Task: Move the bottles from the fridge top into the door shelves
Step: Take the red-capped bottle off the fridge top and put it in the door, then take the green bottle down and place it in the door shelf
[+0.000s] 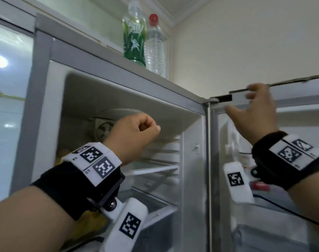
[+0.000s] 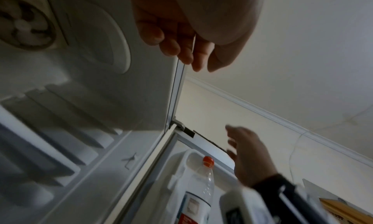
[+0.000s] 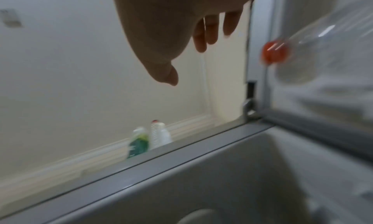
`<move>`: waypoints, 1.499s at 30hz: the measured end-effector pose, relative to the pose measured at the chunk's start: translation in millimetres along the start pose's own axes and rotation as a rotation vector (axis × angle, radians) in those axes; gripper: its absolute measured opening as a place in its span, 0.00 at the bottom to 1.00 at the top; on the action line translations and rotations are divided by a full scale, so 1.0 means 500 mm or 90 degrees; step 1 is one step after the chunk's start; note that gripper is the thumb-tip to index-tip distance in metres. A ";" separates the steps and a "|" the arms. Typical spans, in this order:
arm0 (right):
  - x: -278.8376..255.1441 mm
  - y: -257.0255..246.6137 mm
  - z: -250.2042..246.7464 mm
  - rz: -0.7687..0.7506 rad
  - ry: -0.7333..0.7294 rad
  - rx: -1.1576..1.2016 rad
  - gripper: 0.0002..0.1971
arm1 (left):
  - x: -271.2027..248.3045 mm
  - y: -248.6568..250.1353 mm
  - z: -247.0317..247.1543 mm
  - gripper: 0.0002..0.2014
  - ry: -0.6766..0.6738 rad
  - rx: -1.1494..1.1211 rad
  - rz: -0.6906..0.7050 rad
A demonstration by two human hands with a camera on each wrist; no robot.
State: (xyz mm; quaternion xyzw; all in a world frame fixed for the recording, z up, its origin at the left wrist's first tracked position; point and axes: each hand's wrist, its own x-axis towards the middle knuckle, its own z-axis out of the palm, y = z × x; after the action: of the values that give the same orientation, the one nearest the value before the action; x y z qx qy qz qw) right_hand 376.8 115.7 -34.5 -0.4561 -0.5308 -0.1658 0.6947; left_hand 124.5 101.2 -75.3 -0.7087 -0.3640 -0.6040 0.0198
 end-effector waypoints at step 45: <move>0.058 -0.331 0.074 -0.008 -0.208 0.270 0.09 | 0.078 0.109 -0.133 0.35 -0.030 -0.050 -0.009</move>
State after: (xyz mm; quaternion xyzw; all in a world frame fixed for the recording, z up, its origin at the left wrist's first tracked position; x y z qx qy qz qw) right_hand 247.9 65.5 67.8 -0.3178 -0.6613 0.0206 0.6791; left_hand 98.0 49.2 -1.0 -0.7203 -0.3452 -0.6013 -0.0208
